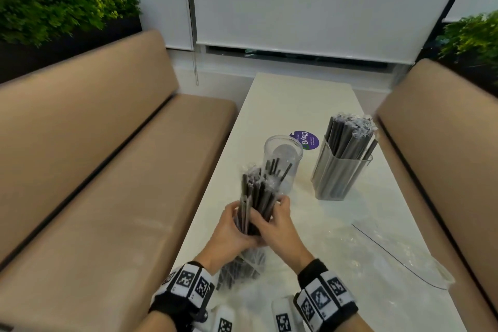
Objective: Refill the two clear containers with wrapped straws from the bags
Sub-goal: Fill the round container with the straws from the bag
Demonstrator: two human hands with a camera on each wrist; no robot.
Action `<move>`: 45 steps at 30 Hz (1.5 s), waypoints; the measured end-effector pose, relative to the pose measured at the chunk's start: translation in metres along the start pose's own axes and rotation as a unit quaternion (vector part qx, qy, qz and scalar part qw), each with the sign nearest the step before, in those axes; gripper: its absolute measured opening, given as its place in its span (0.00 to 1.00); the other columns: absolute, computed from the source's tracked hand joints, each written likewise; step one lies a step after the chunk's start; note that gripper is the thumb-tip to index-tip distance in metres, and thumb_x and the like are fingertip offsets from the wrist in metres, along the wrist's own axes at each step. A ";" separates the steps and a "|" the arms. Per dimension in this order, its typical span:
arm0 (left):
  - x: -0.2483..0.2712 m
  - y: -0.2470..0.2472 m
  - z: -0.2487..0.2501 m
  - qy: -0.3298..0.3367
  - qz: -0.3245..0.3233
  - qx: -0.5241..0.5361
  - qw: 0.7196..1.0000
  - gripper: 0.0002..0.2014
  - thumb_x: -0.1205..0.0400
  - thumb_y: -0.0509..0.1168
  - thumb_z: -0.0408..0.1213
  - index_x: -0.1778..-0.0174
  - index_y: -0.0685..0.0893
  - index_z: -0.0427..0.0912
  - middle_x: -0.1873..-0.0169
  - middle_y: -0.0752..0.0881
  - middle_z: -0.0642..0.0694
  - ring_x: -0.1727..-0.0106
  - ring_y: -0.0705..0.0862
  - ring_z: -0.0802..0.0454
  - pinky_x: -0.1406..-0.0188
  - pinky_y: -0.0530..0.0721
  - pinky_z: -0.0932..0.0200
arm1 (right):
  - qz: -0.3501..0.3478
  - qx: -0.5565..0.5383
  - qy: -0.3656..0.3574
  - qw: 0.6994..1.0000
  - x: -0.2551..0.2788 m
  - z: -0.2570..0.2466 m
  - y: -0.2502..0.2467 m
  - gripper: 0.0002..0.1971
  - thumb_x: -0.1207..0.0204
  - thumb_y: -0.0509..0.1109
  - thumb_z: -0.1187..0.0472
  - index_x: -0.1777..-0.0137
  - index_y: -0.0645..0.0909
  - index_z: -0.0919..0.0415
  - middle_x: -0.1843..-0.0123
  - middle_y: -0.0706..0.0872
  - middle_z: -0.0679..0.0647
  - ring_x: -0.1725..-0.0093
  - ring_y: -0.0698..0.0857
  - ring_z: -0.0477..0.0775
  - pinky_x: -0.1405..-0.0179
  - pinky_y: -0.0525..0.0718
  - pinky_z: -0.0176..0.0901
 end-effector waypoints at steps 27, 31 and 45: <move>-0.011 -0.018 0.013 0.046 0.049 0.140 0.988 0.22 0.29 0.80 0.30 0.39 0.88 0.46 0.46 0.94 0.51 0.42 0.90 0.58 0.45 0.86 0.64 | 0.094 -0.111 -0.073 0.987 -0.013 -0.049 -0.037 0.12 0.23 0.74 0.70 0.43 0.81 0.55 0.52 0.92 0.47 0.50 0.91 0.40 0.51 0.87 0.31; -0.013 -0.024 0.012 0.050 0.069 0.149 0.985 0.31 0.35 0.85 0.37 0.36 0.86 0.42 0.42 0.92 0.45 0.38 0.89 0.49 0.35 0.83 0.48 | 0.083 -0.092 -0.056 0.991 -0.018 -0.054 -0.045 0.08 0.22 0.71 0.69 0.53 0.86 0.55 0.58 0.91 0.45 0.57 0.89 0.38 0.55 0.86 0.32; -0.013 -0.039 0.027 0.097 0.064 0.093 0.989 0.20 0.32 0.80 0.22 0.44 0.88 0.35 0.53 0.94 0.46 0.50 0.93 0.58 0.55 0.87 0.69 | 0.141 -0.136 -0.130 0.972 -0.038 -0.119 -0.074 0.16 0.17 0.64 0.67 0.67 0.83 0.65 0.70 0.87 0.61 0.64 0.87 0.62 0.53 0.89 0.57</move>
Point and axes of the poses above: each hand's wrist, its own x-axis away from the middle knuckle, its own y-axis out of the palm, z = x × y, the point moved 1 cm from there along -x, towards the middle knuckle
